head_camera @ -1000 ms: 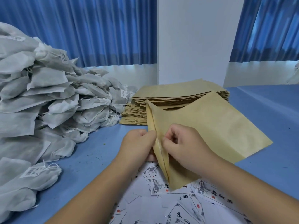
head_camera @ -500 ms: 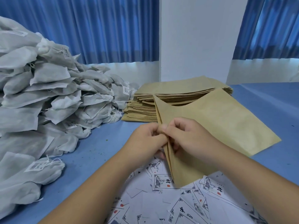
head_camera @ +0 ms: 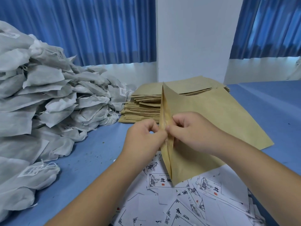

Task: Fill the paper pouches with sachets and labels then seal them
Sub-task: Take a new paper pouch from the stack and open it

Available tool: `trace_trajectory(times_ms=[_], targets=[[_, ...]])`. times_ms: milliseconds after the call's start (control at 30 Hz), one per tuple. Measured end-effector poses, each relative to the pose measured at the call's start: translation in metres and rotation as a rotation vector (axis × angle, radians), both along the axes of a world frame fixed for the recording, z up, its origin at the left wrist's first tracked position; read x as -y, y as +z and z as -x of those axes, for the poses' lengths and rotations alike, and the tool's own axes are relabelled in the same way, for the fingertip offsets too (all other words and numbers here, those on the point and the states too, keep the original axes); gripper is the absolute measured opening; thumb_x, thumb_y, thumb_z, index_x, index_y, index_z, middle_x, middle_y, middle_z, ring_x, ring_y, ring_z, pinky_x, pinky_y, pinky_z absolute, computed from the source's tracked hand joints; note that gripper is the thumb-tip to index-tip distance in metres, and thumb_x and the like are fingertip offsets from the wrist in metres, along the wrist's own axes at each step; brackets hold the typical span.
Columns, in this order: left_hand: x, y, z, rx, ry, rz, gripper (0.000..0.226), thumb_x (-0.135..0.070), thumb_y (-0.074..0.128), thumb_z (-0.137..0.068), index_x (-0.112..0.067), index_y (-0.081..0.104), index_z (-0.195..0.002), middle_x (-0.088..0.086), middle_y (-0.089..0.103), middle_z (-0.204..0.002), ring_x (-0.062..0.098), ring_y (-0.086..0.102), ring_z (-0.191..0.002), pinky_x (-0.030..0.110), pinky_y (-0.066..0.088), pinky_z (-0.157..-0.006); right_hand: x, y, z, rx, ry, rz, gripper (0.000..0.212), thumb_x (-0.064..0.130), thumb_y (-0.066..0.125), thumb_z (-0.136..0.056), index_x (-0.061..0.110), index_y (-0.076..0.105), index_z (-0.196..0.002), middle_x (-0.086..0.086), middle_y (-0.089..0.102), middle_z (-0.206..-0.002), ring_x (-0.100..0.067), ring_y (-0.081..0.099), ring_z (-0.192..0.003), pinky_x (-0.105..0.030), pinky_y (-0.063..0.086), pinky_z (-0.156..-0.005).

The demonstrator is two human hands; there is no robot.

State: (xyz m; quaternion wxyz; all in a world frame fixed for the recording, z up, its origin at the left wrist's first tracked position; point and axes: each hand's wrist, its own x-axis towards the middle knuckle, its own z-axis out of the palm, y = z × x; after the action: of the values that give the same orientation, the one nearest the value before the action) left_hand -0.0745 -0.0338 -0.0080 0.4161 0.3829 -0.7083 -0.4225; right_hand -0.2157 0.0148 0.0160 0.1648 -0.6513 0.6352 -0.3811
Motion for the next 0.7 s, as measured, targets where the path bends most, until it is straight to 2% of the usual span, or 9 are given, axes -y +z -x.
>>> trace_trajectory(times_ms=[100, 167, 233, 333, 400, 467, 600, 700], targets=[[-0.004, -0.001, 0.005, -0.042, 0.046, -0.014, 0.018, -0.025, 0.059, -0.056, -0.011, 0.046, -0.055, -0.004, 0.051, -0.048, 0.016, 0.05, -0.051, 0.046, 0.056, -0.06, 0.002, -0.002, 0.0, -0.001, -0.01, 0.005, 0.032, 0.013, 0.057, -0.087, 0.005, 0.044, -0.06, -0.005, 0.046, -0.06, -0.012, 0.036, -0.055, -0.03, 0.028, -0.052], [-0.002, -0.004, 0.005, -0.053, 0.075, -0.013, 0.02, -0.022, 0.06, -0.059, -0.015, 0.043, -0.05, -0.005, 0.044, -0.046, 0.014, 0.042, -0.047, 0.035, 0.044, -0.048, 0.003, -0.001, 0.002, 0.015, -0.017, 0.002, 0.03, 0.011, 0.056, -0.087, 0.005, 0.043, -0.06, 0.0, 0.04, -0.056, -0.01, 0.033, -0.053, -0.029, 0.027, -0.051], [0.001, -0.003, 0.002, -0.093, 0.093, -0.068, 0.025, -0.018, 0.06, -0.061, -0.02, 0.039, -0.047, -0.005, 0.04, -0.046, 0.013, 0.038, -0.047, 0.028, 0.037, -0.048, 0.002, 0.004, 0.008, 0.054, -0.035, 0.017, 0.033, 0.01, 0.055, -0.086, 0.012, 0.04, -0.056, 0.01, 0.035, -0.047, -0.006, 0.029, -0.045, -0.024, 0.025, -0.045], [0.007, -0.002, 0.002, -0.15, 0.063, -0.173, 0.018, -0.017, 0.057, -0.062, -0.021, 0.041, -0.055, -0.005, 0.045, -0.048, 0.015, 0.046, -0.048, 0.028, 0.046, -0.049, -0.002, 0.013, 0.012, 0.066, -0.067, 0.067, 0.035, 0.011, 0.057, -0.078, 0.018, 0.036, -0.051, 0.012, 0.035, -0.041, -0.004, 0.027, -0.039, -0.017, 0.023, -0.039], [0.005, -0.001, 0.006, -0.108, 0.026, -0.194, 0.014, -0.019, 0.056, -0.061, -0.017, 0.049, -0.073, -0.009, 0.052, -0.05, 0.012, 0.053, -0.049, 0.03, 0.052, -0.05, -0.003, 0.015, 0.007, -0.033, -0.084, 0.104, 0.027, 0.012, 0.06, -0.071, 0.017, 0.039, -0.055, 0.011, 0.037, -0.044, -0.006, 0.031, -0.039, -0.016, 0.024, -0.039], [0.002, 0.0, 0.01, -0.073, 0.004, -0.18, 0.03, -0.023, 0.058, -0.059, -0.023, 0.053, -0.089, -0.009, 0.06, -0.059, 0.015, 0.058, -0.055, 0.032, 0.05, -0.052, -0.002, 0.015, -0.002, -0.156, -0.066, 0.112, 0.021, 0.012, 0.061, -0.068, 0.018, 0.042, -0.063, 0.009, 0.042, -0.05, -0.006, 0.038, -0.044, -0.018, 0.031, -0.044], [0.004, 0.008, 0.007, -0.103, -0.008, -0.205, 0.022, -0.015, 0.063, -0.079, -0.023, 0.053, -0.097, -0.011, 0.058, -0.051, 0.011, 0.058, -0.047, 0.026, 0.049, -0.043, -0.005, 0.019, -0.017, -0.217, -0.029, 0.059, 0.02, 0.016, 0.06, -0.071, 0.024, 0.043, -0.077, 0.007, 0.049, -0.058, -0.007, 0.041, -0.053, -0.021, 0.033, -0.049], [0.005, 0.01, 0.001, -0.034, -0.052, -0.158, 0.018, -0.011, 0.059, -0.077, -0.018, 0.055, -0.094, -0.001, 0.059, -0.053, 0.018, 0.053, -0.041, 0.024, 0.042, -0.039, -0.011, 0.028, -0.023, -0.388, -0.088, 0.008, 0.023, 0.019, 0.058, -0.072, 0.026, 0.043, -0.088, 0.006, 0.051, -0.064, -0.013, 0.049, -0.064, -0.031, 0.036, -0.052]])
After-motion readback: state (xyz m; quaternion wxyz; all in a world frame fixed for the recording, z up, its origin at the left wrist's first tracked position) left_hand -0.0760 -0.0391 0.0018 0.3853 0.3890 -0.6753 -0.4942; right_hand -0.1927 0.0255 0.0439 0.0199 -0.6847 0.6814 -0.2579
